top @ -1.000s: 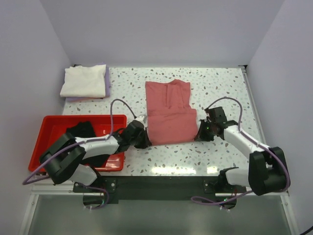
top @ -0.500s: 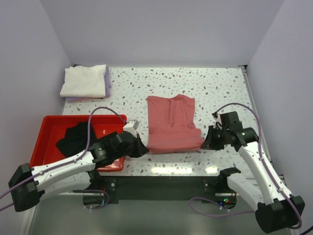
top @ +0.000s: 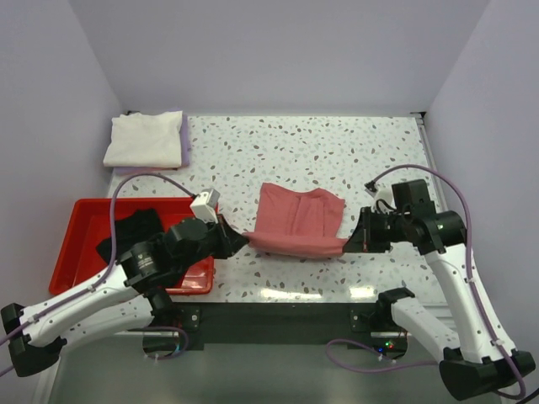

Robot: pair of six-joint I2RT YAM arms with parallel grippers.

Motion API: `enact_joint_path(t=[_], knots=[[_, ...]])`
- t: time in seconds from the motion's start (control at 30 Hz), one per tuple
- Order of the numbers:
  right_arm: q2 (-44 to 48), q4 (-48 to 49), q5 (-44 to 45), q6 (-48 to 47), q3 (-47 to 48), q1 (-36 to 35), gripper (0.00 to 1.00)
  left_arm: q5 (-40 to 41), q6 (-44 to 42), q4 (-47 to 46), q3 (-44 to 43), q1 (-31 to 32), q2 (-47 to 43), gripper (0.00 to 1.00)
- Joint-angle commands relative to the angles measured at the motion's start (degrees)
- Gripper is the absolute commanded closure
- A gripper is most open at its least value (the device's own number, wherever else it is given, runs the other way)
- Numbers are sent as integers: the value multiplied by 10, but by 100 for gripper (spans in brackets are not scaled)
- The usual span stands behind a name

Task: Fold and stack the t-shirts
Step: Fold the tshirt

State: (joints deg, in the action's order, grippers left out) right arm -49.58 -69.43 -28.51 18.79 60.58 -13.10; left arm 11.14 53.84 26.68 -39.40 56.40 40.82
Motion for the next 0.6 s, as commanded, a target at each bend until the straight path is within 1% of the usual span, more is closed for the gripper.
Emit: enact_joint_path(t=[0.0, 0.1, 0.27, 0.4, 0.57], knots=[[-17, -11, -81, -2, 11, 0, 100, 75, -10, 29, -36, 2, -7, 100], [-28, -10, -82, -3, 7, 1, 100, 115, -5, 41, -45, 1, -7, 100], [-41, 44, -112, 19, -26, 2, 100, 164, 2, 37, -53, 2, 18, 100], [-56, 68, -110, 29, -40, 5, 100, 239, 38, 66, -79, 0, 59, 100], [-80, 79, -109, 22, -43, 11, 100, 257, 21, 39, -101, -4, 113, 100]])
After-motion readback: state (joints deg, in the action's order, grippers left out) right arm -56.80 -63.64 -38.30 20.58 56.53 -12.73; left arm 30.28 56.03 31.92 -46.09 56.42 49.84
